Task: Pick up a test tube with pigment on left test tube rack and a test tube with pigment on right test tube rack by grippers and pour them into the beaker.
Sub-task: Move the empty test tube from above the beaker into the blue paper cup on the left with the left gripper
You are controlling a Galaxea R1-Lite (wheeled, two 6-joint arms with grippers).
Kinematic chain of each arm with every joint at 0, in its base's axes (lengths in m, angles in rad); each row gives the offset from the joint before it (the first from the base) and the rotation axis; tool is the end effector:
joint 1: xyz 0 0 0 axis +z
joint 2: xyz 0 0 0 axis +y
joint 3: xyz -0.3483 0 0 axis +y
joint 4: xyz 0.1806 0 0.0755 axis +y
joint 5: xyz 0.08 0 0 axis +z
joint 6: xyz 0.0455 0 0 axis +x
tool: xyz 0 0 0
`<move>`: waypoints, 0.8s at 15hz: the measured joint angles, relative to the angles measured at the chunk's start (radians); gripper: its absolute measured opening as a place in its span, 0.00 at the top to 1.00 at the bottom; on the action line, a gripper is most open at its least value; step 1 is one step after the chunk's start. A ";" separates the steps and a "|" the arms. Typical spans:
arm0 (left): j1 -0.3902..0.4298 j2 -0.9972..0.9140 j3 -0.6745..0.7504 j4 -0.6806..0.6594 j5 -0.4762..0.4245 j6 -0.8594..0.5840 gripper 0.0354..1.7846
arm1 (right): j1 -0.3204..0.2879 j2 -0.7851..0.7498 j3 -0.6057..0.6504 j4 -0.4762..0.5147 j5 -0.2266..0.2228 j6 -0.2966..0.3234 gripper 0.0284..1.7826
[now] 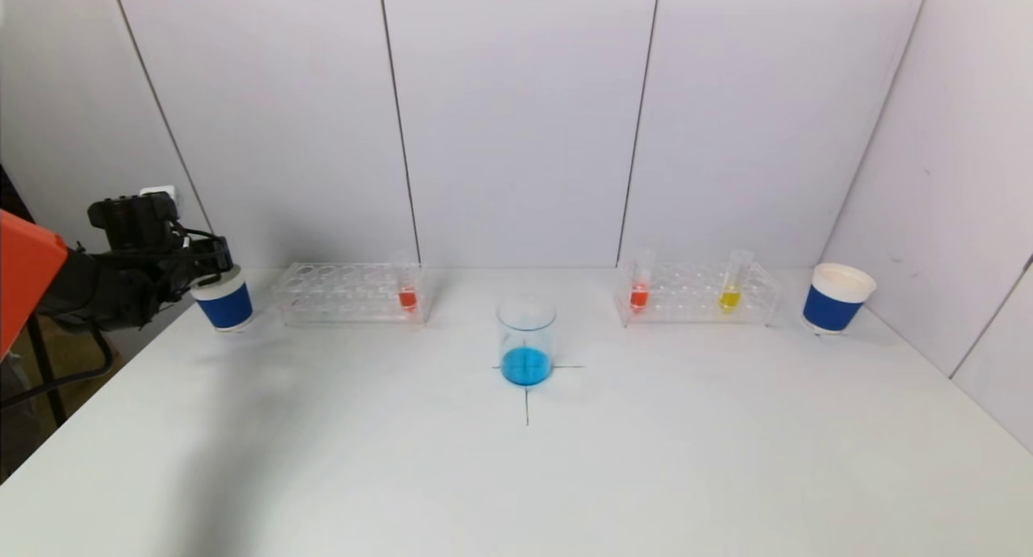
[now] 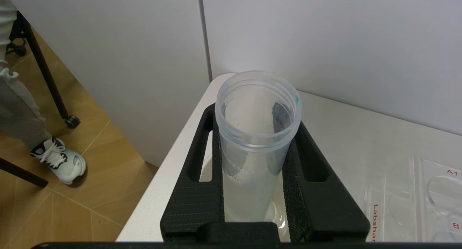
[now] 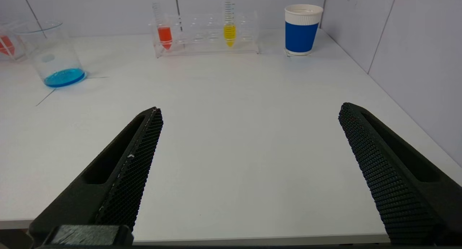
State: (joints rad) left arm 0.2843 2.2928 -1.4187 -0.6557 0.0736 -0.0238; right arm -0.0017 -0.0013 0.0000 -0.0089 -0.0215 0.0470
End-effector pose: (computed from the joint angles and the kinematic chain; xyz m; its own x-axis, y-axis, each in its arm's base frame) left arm 0.5043 0.1509 0.1442 0.9139 0.3437 -0.2161 -0.3535 0.9354 -0.0073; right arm -0.0423 -0.0009 0.0766 0.9997 -0.0232 0.0102 0.0227 0.9986 0.0472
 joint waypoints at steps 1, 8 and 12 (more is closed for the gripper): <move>0.000 0.001 0.000 0.000 0.001 0.000 0.75 | 0.000 0.000 0.000 0.000 0.000 0.000 0.01; -0.002 0.003 0.015 0.000 0.000 0.004 0.75 | 0.000 0.000 0.000 0.000 0.000 0.000 0.01; -0.002 0.002 0.024 -0.039 0.000 0.002 0.74 | 0.000 0.000 0.000 0.000 0.000 0.000 0.01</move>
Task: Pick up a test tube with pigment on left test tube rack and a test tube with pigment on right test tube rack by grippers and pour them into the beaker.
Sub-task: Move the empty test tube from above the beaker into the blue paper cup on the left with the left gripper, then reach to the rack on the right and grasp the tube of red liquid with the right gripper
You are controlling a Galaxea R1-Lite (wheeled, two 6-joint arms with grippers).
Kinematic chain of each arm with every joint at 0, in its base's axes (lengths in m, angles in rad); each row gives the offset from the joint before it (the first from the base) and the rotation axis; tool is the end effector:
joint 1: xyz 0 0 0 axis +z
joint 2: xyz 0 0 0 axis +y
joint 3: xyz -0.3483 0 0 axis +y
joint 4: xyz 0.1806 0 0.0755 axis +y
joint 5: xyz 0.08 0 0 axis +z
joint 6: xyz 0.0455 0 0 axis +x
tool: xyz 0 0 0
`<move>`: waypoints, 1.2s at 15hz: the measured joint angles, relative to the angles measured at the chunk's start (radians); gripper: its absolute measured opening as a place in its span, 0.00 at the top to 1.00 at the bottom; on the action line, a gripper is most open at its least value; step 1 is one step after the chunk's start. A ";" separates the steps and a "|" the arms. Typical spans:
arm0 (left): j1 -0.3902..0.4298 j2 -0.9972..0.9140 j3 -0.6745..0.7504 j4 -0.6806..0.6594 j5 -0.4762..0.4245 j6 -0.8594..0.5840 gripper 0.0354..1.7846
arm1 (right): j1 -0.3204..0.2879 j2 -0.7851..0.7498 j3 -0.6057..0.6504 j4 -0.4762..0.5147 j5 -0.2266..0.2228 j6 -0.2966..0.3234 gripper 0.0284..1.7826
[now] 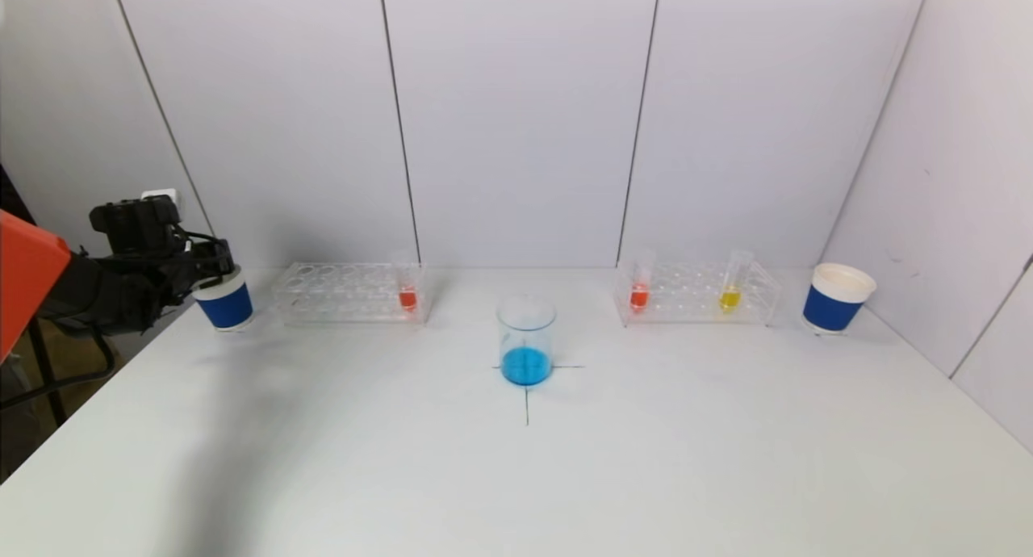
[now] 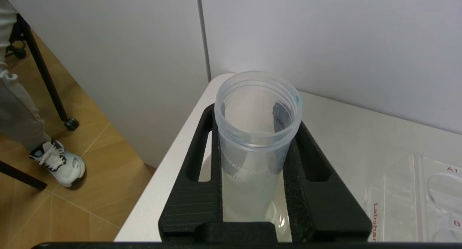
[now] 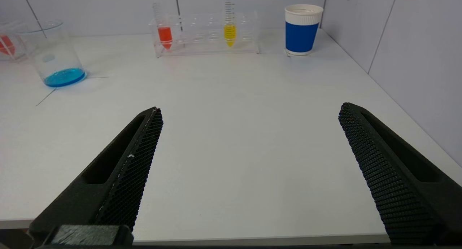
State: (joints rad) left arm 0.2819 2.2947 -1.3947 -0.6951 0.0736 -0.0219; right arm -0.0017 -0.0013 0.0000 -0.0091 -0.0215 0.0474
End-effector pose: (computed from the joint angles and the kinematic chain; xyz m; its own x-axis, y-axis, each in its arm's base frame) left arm 0.5032 0.1492 0.1409 0.9174 0.3423 -0.2029 -0.3508 0.9364 -0.0065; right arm -0.0423 -0.0009 0.0766 0.9997 -0.0232 0.0104 0.0227 0.9986 0.0476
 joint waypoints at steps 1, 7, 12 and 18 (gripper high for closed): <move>0.000 -0.001 0.002 -0.006 0.000 0.002 0.71 | 0.000 0.000 0.000 0.000 0.000 0.000 0.01; 0.000 -0.005 0.004 -0.005 0.001 0.002 0.29 | 0.000 0.000 0.000 0.000 0.000 0.000 0.01; 0.001 -0.011 0.005 -0.003 0.000 0.002 0.02 | 0.000 0.000 0.000 0.000 0.000 0.000 0.01; -0.005 -0.124 0.051 0.040 -0.067 0.002 0.01 | 0.000 0.000 0.000 0.000 0.000 0.000 0.01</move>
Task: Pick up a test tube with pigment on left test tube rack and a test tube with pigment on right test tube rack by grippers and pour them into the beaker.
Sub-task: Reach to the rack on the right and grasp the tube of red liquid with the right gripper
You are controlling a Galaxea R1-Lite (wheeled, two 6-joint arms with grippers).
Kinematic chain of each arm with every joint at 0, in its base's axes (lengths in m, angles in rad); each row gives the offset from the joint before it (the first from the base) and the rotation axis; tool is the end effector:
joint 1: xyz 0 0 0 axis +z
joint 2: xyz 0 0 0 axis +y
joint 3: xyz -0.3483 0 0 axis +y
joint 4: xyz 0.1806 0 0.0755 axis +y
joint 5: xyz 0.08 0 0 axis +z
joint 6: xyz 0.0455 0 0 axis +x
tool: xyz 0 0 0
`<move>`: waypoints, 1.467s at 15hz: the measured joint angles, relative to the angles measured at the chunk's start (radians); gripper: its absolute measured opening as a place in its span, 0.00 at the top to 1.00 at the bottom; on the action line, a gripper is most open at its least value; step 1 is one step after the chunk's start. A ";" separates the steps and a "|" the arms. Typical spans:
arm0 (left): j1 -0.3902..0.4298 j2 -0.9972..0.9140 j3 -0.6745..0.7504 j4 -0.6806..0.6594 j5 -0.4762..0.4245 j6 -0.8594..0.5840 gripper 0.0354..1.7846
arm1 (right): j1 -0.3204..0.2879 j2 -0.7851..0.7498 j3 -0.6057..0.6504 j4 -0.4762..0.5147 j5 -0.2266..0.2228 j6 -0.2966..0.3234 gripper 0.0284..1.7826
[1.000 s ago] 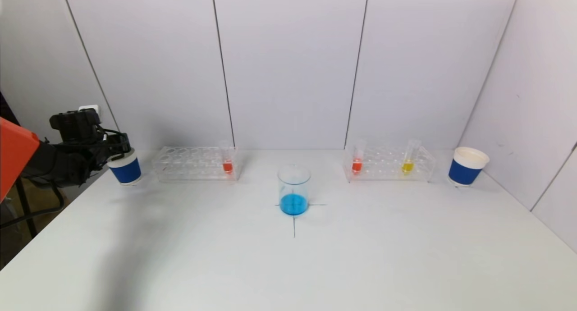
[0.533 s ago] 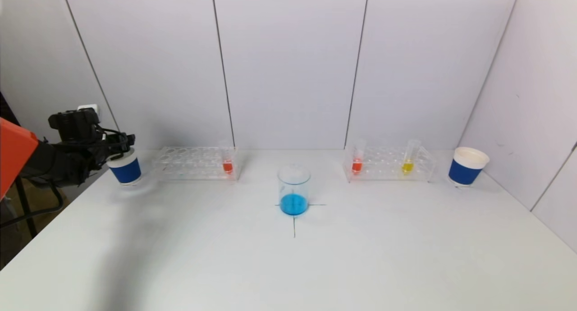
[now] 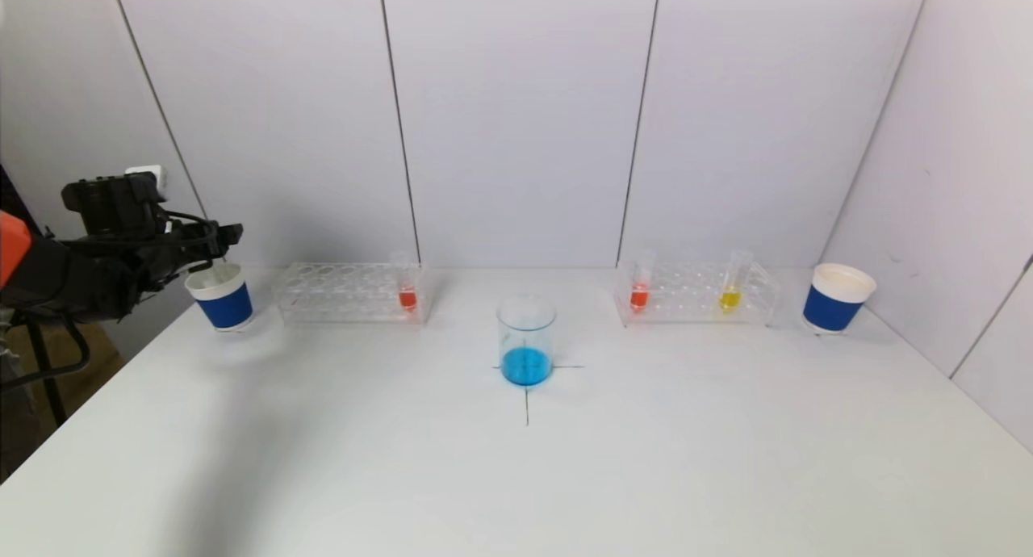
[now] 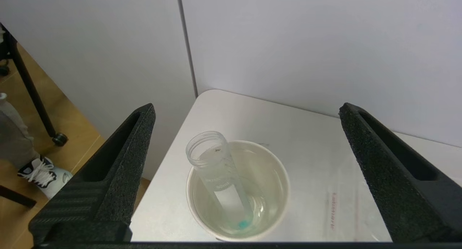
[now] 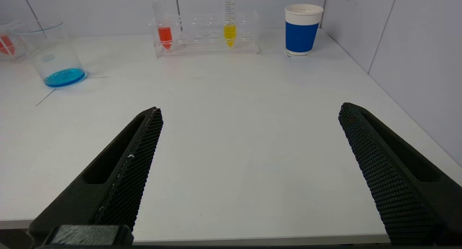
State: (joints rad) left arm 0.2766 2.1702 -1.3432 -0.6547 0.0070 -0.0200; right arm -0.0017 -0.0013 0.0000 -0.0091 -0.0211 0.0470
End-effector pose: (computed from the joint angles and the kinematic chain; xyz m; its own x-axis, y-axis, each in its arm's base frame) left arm 0.4790 0.1363 0.1843 0.9458 0.2758 -0.1714 -0.2830 0.9590 -0.0185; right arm -0.0423 -0.0009 0.0766 0.9997 -0.0228 0.0104 0.0223 0.9986 0.0472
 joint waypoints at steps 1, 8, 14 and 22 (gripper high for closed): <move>-0.006 -0.043 0.025 0.016 -0.011 0.000 0.01 | 0.000 0.000 0.000 -0.001 0.000 0.000 0.01; -0.105 -0.480 0.363 0.066 -0.029 0.004 0.01 | 0.000 0.000 0.000 0.000 0.000 0.000 0.01; -0.206 -0.893 0.620 0.188 0.002 0.016 0.01 | 0.000 0.000 0.000 0.000 0.000 0.000 0.01; -0.217 -1.453 0.894 0.450 0.000 0.061 0.01 | 0.000 0.000 0.000 0.000 0.000 0.000 0.01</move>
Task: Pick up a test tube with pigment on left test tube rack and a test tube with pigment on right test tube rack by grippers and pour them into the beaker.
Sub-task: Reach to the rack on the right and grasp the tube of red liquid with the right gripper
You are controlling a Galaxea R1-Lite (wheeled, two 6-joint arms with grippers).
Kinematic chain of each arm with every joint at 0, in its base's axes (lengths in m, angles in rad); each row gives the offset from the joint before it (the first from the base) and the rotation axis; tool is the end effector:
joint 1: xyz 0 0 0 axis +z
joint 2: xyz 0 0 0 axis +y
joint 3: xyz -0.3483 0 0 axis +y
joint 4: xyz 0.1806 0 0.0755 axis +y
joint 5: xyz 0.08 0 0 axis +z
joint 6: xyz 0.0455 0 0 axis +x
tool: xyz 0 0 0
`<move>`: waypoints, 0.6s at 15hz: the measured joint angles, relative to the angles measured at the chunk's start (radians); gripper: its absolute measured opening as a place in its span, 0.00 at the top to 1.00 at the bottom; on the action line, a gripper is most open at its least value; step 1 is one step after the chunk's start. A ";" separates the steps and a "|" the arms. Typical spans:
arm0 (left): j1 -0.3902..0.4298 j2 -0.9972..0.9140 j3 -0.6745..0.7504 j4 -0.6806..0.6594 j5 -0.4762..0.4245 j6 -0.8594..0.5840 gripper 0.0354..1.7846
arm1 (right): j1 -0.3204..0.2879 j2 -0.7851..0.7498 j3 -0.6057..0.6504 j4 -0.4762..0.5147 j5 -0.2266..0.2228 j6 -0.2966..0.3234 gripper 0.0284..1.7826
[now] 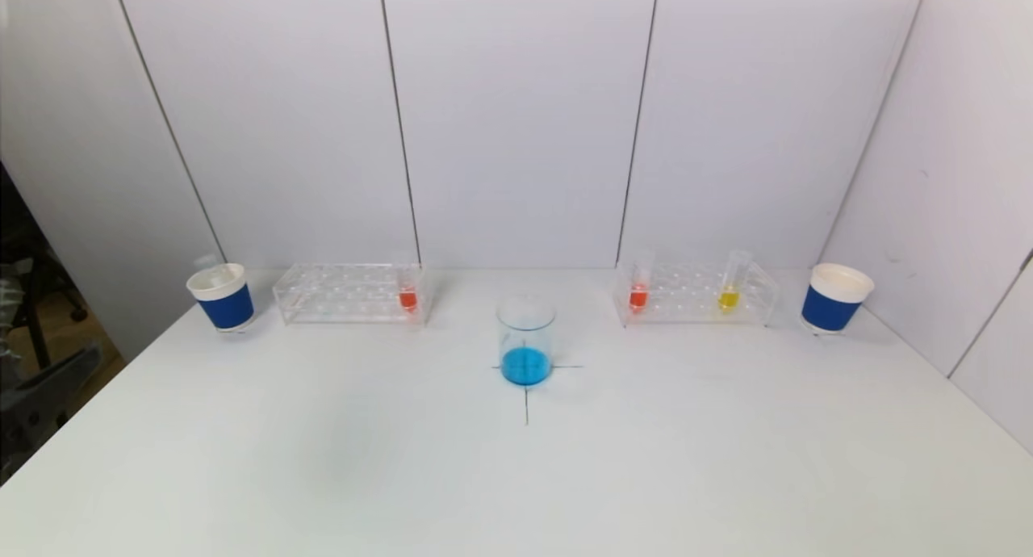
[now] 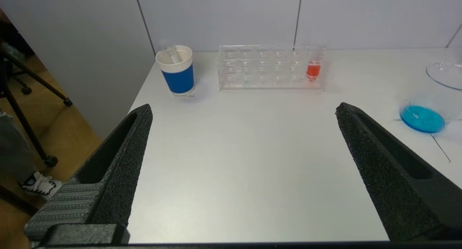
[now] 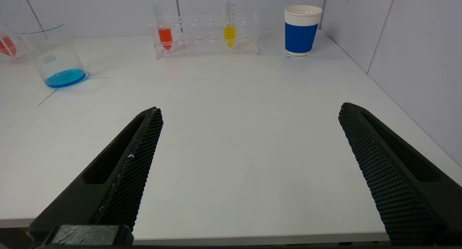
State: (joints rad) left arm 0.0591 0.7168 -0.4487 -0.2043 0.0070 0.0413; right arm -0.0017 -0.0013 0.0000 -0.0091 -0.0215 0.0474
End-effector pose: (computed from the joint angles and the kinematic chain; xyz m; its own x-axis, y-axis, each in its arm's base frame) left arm 0.0567 0.0037 0.2458 0.9958 0.0659 -0.0638 -0.0634 0.9971 0.0417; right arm -0.0423 -0.0009 0.0766 0.9997 -0.0232 0.0104 0.0227 0.9986 0.0476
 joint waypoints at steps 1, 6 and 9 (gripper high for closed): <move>0.000 -0.057 0.015 0.041 -0.011 -0.001 0.01 | 0.000 0.000 0.000 0.000 0.000 0.000 0.01; -0.006 -0.371 0.076 0.324 -0.044 -0.017 0.01 | 0.000 0.000 0.000 0.000 0.000 0.000 0.01; -0.032 -0.497 0.119 0.420 -0.044 -0.046 0.01 | 0.000 0.000 0.000 0.000 0.000 0.000 0.01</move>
State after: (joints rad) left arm 0.0274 0.2194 -0.3296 0.2155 -0.0374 -0.0043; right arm -0.0017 -0.0013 0.0000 -0.0091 -0.0211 0.0470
